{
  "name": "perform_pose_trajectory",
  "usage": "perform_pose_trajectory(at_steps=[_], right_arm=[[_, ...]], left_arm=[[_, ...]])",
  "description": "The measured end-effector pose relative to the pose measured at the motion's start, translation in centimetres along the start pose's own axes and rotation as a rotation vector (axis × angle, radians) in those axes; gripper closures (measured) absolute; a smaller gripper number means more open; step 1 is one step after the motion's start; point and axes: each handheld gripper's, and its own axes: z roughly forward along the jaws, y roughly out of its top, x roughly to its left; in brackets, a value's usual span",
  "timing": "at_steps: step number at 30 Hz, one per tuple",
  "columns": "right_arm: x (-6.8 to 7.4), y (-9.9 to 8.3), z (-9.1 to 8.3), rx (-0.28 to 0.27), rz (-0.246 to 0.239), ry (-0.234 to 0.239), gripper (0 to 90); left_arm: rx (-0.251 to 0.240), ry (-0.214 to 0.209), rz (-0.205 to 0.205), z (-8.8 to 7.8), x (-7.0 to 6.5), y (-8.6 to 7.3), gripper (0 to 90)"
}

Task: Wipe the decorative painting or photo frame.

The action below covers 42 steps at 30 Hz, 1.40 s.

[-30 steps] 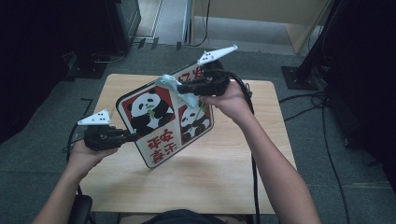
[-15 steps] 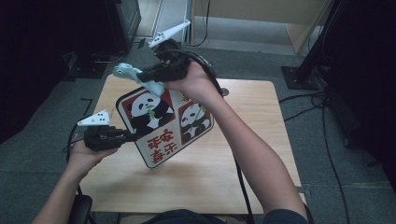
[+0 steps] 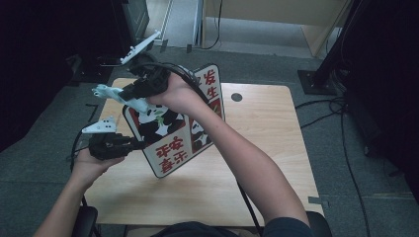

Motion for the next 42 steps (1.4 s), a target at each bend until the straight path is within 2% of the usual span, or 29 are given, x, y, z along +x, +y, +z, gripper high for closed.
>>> perform_pose_trajectory(at_steps=[5, 9, 16, 29, 42], right_arm=[[0.7, 0.3, 0.8, 0.019, -0.019, 0.011, 81.1], [0.5, 0.0, 1.0, 0.022, -0.009, 0.032, 81.1], [0.3, -0.3, 0.8, 0.008, -0.009, 0.026, 81.1], [-1.7, -1.2, -0.4, -0.012, 0.044, 0.036, 81.2], [-2.6, -2.1, -1.4, -0.03, 0.048, 0.017, 81.1]], left_arm=[[0.001, 0.003, -0.002, 0.0, 0.0, 0.0, 76.7], [0.0, 0.003, -0.007, 0.0, -0.1, 0.0, 76.7], [0.002, 0.004, -0.014, 0.0, -0.1, 0.1, 77.0], [0.005, 0.006, -0.009, 0.0, -0.1, 0.0, 76.9], [-0.003, 0.008, -0.017, 0.0, -0.2, -0.1, 76.9]])
